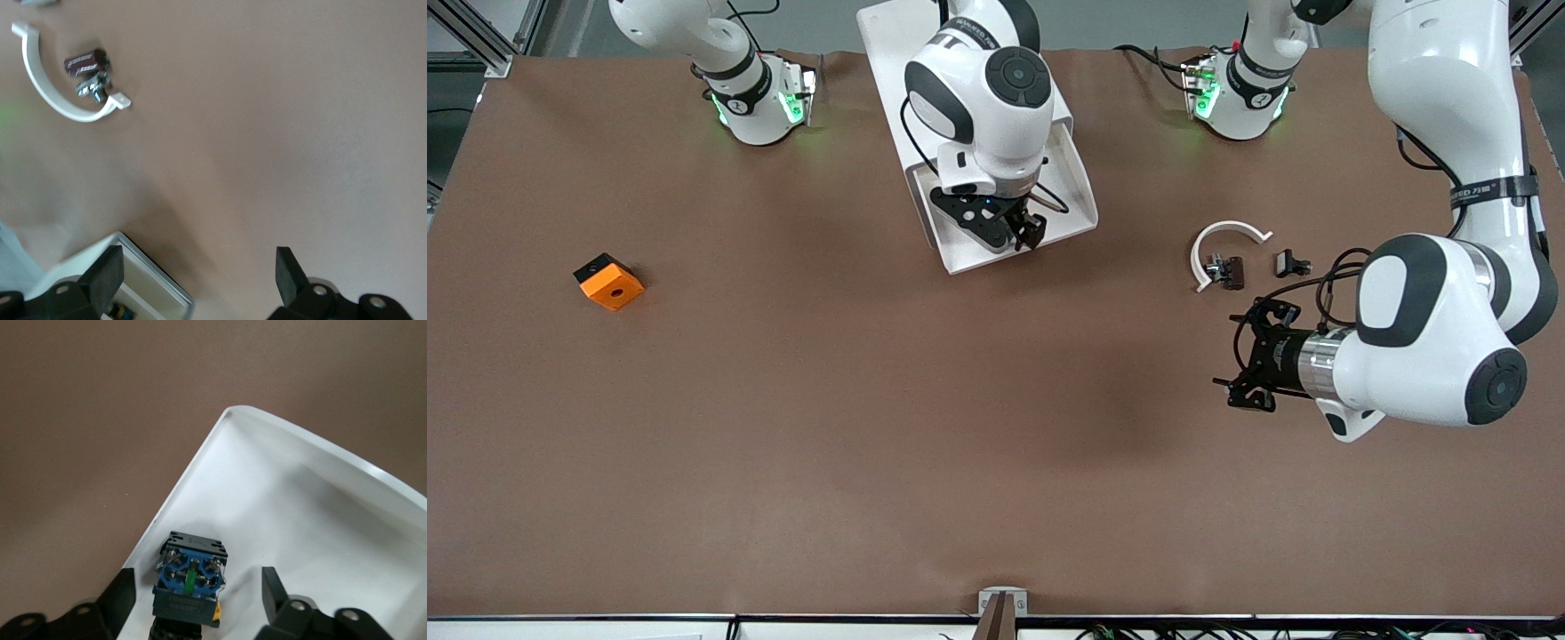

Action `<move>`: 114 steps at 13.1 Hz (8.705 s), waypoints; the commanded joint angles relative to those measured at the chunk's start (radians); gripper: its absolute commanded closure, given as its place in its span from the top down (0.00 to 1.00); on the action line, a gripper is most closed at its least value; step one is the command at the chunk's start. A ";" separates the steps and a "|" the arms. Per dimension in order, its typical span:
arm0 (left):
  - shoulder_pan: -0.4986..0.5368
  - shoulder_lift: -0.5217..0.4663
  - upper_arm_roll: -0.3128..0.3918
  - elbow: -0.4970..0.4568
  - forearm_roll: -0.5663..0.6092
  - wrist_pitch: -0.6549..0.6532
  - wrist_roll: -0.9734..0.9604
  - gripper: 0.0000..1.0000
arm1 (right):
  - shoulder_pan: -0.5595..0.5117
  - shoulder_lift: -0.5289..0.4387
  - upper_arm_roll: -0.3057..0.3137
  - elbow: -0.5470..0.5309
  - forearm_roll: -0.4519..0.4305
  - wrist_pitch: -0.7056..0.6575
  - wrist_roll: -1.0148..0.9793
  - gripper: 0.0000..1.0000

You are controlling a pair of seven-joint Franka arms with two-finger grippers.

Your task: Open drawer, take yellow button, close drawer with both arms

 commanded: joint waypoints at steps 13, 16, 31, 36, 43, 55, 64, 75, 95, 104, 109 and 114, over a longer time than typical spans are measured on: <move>-0.106 -0.209 -0.114 -0.317 0.167 0.289 0.305 1.00 | -0.186 -0.102 -0.003 0.118 0.070 -0.278 -0.352 0.18; -0.107 -0.206 -0.153 -0.339 0.196 0.303 0.380 1.00 | -0.329 -0.173 -0.005 0.110 0.067 -0.355 -0.691 0.18; -0.383 -0.209 -0.265 -0.492 0.233 0.400 0.339 1.00 | -0.975 -0.196 -0.006 -0.203 -0.127 -0.026 -1.681 0.22; -0.382 -0.212 -0.369 -0.530 0.225 0.388 0.279 1.00 | -1.058 -0.133 -0.006 -0.285 -0.149 0.146 -1.809 0.22; -0.383 -0.216 -0.492 -0.587 0.204 0.377 0.190 1.00 | -1.078 -0.100 -0.005 -0.559 -0.149 0.528 -1.824 0.22; -0.287 -0.209 -0.523 -0.564 0.265 0.380 0.161 1.00 | -1.122 0.035 -0.005 -0.567 -0.140 0.706 -1.918 0.27; 0.063 -0.212 -0.523 -0.426 0.443 0.378 0.182 1.00 | -1.125 0.045 -0.002 -0.563 -0.137 0.702 -1.907 0.80; 0.301 -0.232 -0.507 -0.242 0.472 0.362 0.332 1.00 | -1.095 -0.121 0.004 -0.559 -0.132 0.567 -1.849 1.00; 0.319 -0.665 -0.214 -0.352 0.451 0.021 1.301 1.00 | -0.866 -0.475 0.017 -0.157 -0.034 -0.358 -1.530 1.00; 0.313 -0.714 -0.184 -0.385 0.421 -0.033 1.377 1.00 | -0.900 -0.469 0.000 -0.022 -0.034 -0.443 -1.539 1.00; 0.289 -0.716 -0.196 -0.408 0.417 -0.027 1.364 1.00 | -0.901 -0.468 0.000 -0.024 -0.039 -0.441 -1.533 1.00; 0.298 -0.734 -0.251 -0.446 0.412 0.001 1.344 1.00 | -1.035 -0.466 0.098 -0.022 -0.025 -0.435 -1.540 1.00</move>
